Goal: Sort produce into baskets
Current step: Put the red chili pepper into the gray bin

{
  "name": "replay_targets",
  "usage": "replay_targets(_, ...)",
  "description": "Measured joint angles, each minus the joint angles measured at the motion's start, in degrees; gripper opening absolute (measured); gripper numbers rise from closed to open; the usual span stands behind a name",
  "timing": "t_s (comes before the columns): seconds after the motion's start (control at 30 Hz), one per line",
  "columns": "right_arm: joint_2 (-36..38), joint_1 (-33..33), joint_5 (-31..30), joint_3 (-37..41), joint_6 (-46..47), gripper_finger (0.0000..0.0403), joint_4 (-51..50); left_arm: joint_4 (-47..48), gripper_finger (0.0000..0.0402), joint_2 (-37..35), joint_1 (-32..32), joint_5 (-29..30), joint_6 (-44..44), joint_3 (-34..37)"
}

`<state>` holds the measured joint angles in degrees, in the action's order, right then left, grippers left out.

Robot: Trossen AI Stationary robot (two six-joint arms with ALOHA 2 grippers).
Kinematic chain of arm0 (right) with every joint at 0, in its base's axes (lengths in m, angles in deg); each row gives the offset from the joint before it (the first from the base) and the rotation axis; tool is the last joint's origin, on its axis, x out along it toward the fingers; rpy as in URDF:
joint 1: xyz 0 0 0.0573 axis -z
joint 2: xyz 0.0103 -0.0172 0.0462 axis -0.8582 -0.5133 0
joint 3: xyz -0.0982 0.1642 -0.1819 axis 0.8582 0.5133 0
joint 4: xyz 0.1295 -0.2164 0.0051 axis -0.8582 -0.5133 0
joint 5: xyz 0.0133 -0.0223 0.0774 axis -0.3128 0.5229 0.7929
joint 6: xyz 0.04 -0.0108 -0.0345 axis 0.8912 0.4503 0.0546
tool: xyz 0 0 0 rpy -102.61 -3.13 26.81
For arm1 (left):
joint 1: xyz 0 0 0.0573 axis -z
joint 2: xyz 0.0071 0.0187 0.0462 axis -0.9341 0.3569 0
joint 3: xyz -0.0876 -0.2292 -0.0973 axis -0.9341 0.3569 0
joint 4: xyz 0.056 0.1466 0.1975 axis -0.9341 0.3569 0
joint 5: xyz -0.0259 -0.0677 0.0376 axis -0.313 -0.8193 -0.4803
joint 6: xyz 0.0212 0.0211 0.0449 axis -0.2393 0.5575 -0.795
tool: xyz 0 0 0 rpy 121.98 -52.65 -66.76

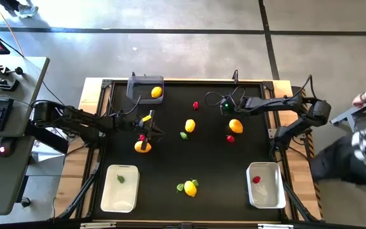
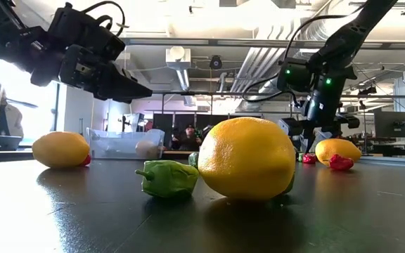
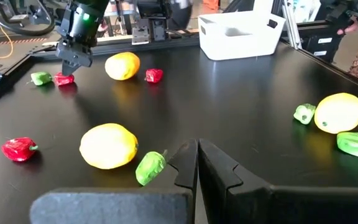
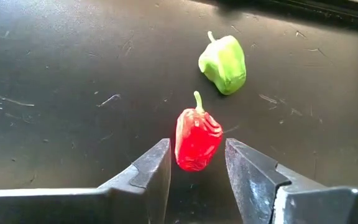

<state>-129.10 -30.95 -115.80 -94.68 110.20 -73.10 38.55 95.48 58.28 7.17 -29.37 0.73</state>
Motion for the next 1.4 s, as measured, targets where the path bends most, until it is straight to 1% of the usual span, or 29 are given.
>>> replay_targets(0.7, 0.0, 0.0, 1.2, 0.0, 0.0, 0.0144, 2.4, 1.7, 0.0, 0.0, 0.0, 0.0, 0.9, 0.0)
replay_targets(0.97, 0.0, 0.4, -1.4, 0.0, 1.5, 0.0144, 1.0, 2.0, 0.0, 0.0, 0.0, 0.0, 0.9, 0.0)
replay_targets(1.17, 0.0, 0.9, -1.4, 0.0, 3.5, 0.0144, 0.9, 2.2, 0.0, 0.0, 0.0, 0.0, 0.3, 0.0)
replay_targets(1.4, 0.0, 0.9, -0.8, 0.0, 3.6, 0.0144, 0.6, 2.1, 0.0, 0.0, -0.1, 0.0, 0.4, 0.0)
